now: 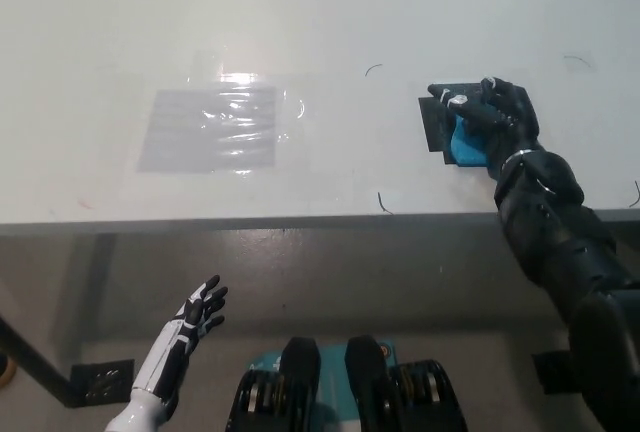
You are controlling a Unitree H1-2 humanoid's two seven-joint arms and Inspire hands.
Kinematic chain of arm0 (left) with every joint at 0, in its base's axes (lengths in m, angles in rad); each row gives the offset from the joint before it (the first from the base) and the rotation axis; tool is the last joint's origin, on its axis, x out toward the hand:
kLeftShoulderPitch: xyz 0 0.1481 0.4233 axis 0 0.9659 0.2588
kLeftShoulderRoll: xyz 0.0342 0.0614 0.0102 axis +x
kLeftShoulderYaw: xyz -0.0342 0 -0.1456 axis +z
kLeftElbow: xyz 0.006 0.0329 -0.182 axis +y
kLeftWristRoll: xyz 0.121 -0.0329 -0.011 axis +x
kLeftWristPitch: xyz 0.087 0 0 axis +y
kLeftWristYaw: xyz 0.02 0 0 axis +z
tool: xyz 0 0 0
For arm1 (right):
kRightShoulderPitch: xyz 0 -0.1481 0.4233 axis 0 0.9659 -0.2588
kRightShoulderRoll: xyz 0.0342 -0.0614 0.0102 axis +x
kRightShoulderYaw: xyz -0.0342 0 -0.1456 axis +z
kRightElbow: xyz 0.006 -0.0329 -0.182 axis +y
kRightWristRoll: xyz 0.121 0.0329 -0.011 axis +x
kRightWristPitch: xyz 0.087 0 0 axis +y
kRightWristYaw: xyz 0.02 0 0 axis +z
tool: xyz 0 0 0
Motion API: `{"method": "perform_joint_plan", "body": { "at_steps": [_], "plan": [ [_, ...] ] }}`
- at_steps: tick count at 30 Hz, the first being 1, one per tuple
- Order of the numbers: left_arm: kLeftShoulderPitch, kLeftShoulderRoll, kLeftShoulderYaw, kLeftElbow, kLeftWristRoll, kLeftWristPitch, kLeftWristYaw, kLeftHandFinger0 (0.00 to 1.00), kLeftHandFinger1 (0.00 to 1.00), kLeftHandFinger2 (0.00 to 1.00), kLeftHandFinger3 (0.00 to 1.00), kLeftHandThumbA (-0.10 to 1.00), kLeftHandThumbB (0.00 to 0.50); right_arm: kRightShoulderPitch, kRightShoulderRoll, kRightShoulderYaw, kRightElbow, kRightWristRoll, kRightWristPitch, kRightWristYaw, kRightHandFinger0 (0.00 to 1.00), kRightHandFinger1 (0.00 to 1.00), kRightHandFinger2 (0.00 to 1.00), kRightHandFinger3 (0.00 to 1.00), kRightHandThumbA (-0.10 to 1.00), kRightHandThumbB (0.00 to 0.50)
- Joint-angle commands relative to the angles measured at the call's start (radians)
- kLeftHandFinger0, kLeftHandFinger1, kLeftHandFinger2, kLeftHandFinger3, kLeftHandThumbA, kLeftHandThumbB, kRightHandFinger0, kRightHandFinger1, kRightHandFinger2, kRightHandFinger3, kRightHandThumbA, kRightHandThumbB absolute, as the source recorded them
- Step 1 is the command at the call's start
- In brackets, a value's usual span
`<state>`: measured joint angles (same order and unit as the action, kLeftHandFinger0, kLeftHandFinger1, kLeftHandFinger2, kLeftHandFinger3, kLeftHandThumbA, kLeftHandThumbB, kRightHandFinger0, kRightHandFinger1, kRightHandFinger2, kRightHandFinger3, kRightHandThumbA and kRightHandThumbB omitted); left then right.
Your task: A soft sponge is kept on the balc marked spot on the table infront of the robot and it uses its right hand fist to press down on it and drrags it across the table in a back and forth manner twice to clean it
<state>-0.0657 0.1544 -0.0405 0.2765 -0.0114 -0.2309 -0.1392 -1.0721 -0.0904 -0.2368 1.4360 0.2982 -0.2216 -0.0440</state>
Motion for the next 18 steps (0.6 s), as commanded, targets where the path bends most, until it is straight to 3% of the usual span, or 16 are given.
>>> {"method": "perform_joint_plan", "body": {
  "at_steps": [1,5,8,18],
  "plan": [
    [-0.007,0.010,-0.003,-0.028,-0.008,-0.027,-0.020,1.00,1.00,1.00,1.00,1.00,0.500,0.024,0.020,0.005,0.012,-0.016,0.021,-0.006,0.00,0.00,0.00,0.00,1.00,0.282],
    [-0.001,0.013,-0.002,-0.033,0.002,-0.032,-0.014,1.00,1.00,1.00,1.00,1.00,0.500,0.029,0.035,0.019,0.011,-0.032,0.018,-0.010,0.00,0.00,0.00,0.00,1.00,0.243],
    [-0.001,0.013,-0.003,-0.032,0.000,-0.032,-0.016,1.00,1.00,1.00,1.00,1.00,0.500,0.021,0.051,0.026,0.009,-0.037,0.026,-0.006,0.00,0.00,0.00,0.00,1.00,0.269],
    [0.002,0.010,-0.001,-0.038,0.005,-0.033,-0.009,1.00,1.00,1.00,1.00,1.00,0.500,-0.020,0.168,0.037,-0.004,-0.032,-0.007,0.048,0.00,0.00,0.00,0.00,1.00,0.274]
  ]
}}
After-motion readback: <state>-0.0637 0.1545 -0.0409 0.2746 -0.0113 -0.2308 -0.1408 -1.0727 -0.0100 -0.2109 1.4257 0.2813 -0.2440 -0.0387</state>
